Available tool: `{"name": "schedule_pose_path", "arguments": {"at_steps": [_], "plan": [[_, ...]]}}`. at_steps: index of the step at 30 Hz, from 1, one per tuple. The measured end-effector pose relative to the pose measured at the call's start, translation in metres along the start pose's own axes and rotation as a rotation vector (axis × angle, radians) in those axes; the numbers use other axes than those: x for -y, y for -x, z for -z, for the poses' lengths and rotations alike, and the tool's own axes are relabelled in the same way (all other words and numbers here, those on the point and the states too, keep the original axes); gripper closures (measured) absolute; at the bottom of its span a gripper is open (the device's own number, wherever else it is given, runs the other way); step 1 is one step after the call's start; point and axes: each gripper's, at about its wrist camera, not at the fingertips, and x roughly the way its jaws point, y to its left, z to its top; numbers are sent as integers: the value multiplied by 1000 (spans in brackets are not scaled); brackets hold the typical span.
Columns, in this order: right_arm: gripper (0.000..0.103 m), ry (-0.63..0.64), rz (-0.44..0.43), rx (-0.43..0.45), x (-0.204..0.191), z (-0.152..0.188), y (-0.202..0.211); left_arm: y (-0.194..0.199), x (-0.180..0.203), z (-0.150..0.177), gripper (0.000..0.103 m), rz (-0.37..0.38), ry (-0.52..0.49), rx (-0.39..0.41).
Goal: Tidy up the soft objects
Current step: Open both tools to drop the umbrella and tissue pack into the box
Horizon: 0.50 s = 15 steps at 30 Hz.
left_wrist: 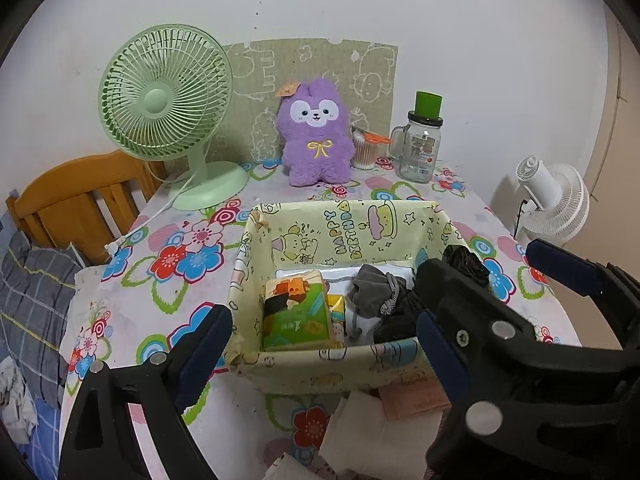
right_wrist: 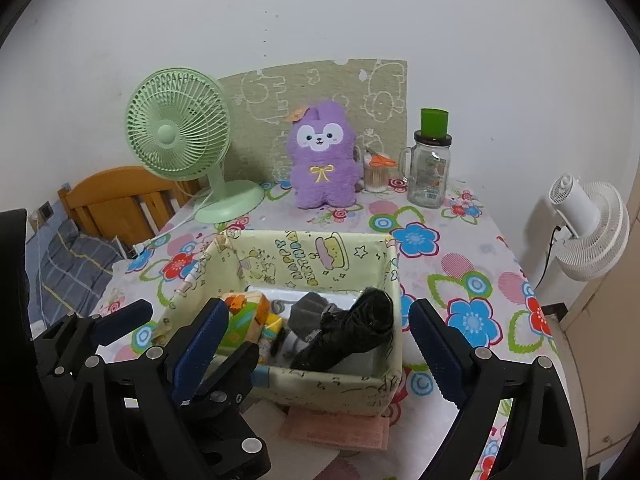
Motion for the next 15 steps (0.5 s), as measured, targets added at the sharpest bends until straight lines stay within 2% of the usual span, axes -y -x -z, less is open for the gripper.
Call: {"name": "schedule_pose_path", "arguments": {"at_steps": [15], "plan": [[9, 6, 8, 2, -10, 19, 23, 22, 1, 19, 3, -2, -15, 15]]}}
